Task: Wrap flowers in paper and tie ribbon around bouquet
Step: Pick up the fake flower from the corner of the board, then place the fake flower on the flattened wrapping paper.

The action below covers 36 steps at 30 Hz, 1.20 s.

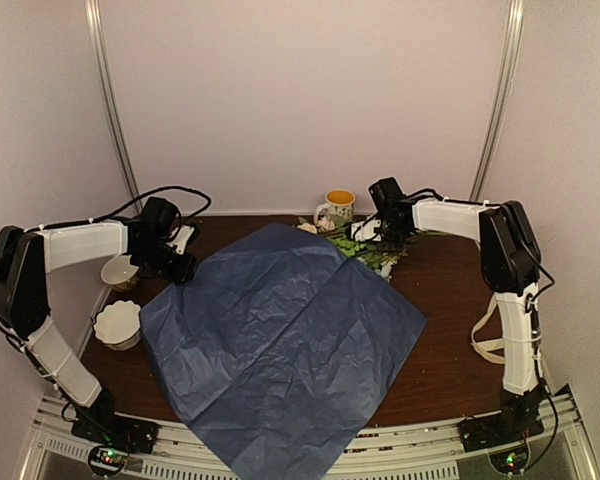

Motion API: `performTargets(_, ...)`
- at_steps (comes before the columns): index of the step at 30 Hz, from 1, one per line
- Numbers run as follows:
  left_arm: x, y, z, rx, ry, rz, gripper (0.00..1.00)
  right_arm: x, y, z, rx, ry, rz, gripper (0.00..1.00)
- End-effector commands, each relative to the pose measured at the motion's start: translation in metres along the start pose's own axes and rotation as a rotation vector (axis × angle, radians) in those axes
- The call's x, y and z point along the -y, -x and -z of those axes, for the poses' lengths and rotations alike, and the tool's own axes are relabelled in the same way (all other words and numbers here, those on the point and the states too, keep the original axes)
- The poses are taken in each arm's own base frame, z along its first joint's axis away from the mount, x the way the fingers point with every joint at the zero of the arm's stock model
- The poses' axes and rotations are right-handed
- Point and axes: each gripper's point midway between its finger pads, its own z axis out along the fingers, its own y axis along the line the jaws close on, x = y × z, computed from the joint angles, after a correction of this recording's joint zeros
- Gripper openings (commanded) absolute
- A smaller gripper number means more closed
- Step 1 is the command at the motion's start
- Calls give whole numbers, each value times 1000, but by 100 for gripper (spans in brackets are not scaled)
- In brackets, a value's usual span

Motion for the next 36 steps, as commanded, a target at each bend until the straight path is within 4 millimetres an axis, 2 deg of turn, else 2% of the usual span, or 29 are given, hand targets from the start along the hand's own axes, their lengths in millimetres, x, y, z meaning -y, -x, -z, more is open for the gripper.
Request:
performTargets(1,0,10,5,31,-6,-8,0,19,5,7,-9,-65,-29,3)
performTargets(4,0,9,3,27,-7,-6,0,36,0,22,-20,-136,-44,0)
performTargets(10,0,11,5,32,-8,-3,0,80,-7,80,77,-300,-211,0)
performTargets(12,-1,9,5,30,-2,-1,0,84,-13,96,94,-324,-265,0)
performTargets(23,-2,6,6,28,11,6,0,131,-72,196,224,-546,-688,0)
performTargets(26,-1,7,7,32,11,4,0,140,-77,238,257,-577,-837,0)
performTargets(28,0,7,7,33,10,2,0,137,-62,271,361,-518,-1014,0)
performTargets(30,0,8,9,37,15,1,0,122,-30,297,522,-365,-1172,0)
performTargets(32,0,9,11,44,16,1,0,95,17,312,710,-81,-1323,0)
performTargets(34,1,10,12,49,10,0,0,58,76,324,864,295,-1413,0)
performTargets(35,2,10,12,51,9,1,0,39,101,326,883,449,-1442,0)
performTargets(36,3,10,12,52,5,-1,0,18,126,319,857,583,-1461,0)
